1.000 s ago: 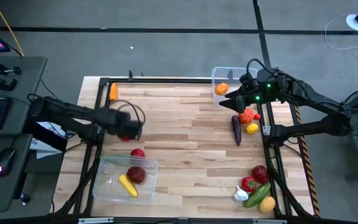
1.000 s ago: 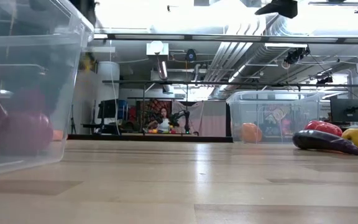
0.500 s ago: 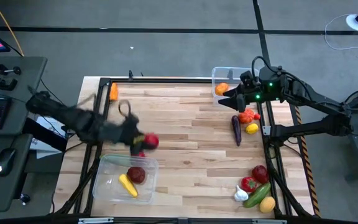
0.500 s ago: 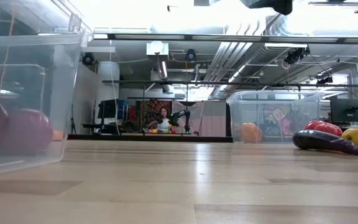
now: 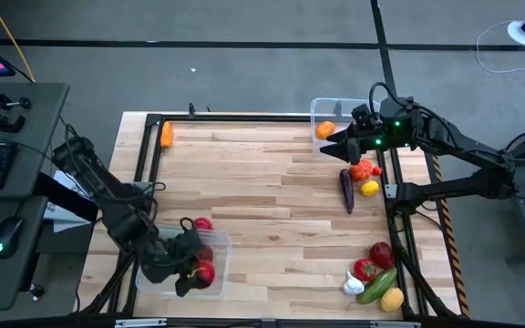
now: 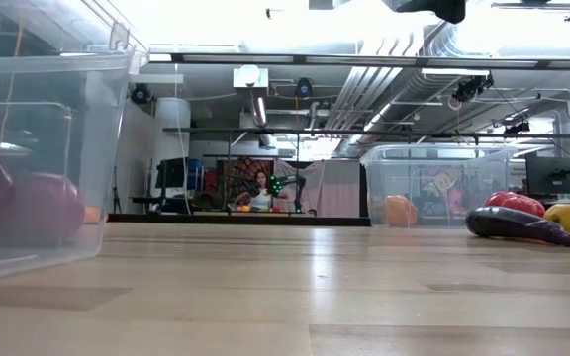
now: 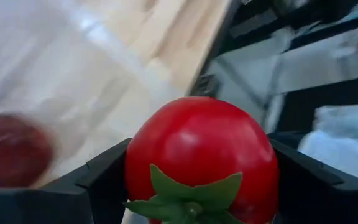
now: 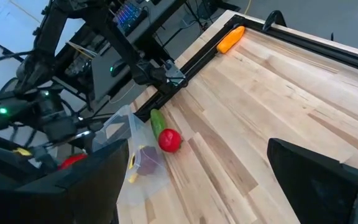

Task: Sort produce into baskets
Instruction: Put the left red tomato into the bottom transparent bin, then put the purple eggplant into the top transparent bin, then put the top yellow lemon into the bottom transparent bin

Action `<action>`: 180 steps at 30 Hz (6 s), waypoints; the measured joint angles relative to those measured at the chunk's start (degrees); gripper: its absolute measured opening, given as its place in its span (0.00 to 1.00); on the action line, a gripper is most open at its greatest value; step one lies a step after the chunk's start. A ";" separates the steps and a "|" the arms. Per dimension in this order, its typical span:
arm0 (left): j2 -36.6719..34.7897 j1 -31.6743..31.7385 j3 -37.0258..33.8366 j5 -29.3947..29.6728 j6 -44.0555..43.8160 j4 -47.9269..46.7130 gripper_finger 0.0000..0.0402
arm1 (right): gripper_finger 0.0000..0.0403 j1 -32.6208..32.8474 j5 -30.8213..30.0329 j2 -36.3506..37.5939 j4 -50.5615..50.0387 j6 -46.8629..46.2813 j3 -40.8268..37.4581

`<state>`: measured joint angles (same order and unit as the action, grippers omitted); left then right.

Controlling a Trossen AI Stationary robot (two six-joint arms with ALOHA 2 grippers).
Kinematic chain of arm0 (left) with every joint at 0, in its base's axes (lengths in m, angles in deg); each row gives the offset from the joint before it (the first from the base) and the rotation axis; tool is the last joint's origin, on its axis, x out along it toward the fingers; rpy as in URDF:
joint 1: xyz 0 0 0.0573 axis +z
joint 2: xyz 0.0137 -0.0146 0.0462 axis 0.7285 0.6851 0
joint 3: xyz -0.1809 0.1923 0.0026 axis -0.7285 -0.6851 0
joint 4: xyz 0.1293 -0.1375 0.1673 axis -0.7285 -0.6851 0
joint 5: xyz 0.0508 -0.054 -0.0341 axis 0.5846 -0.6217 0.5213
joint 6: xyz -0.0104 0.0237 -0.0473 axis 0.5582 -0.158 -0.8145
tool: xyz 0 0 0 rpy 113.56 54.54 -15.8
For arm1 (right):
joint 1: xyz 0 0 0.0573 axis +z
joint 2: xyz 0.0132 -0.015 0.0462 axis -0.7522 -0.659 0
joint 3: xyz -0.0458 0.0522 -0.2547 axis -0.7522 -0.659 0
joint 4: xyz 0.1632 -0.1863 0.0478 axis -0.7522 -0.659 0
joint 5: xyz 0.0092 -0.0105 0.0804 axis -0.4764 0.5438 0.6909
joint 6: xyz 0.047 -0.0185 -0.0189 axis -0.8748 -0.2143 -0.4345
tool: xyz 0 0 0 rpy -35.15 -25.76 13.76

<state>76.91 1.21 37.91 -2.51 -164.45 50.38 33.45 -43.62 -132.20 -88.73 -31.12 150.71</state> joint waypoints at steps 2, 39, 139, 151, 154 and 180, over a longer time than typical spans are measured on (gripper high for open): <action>0.04 0.78 -0.02 -1.01 0.10 -3.15 0.75 | 0.94 0.00 0.00 0.00 0.01 -0.16 0.00; -5.03 6.52 0.00 -14.90 20.07 -7.41 0.98 | 0.94 1.28 -0.21 -3.11 -5.17 -5.76 0.02; -14.94 76.33 0.02 -12.12 60.57 2.85 0.98 | 0.79 -18.56 -27.45 -17.44 -41.14 20.78 7.42; -14.94 76.33 0.02 -11.40 59.83 2.88 0.98 | 0.79 3.40 -15.45 -1.81 -44.15 -10.62 -14.14; -14.94 76.33 0.02 -11.37 59.51 2.88 0.98 | 0.79 5.49 -13.35 -3.29 -42.85 -8.89 -20.52; -14.94 76.33 0.03 -11.20 57.50 2.91 0.98 | 0.79 2.84 -22.97 -36.23 -36.50 21.67 -28.13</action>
<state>61.98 77.54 37.95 -13.71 -106.94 53.29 36.29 -66.59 -168.44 -125.23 -9.45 122.58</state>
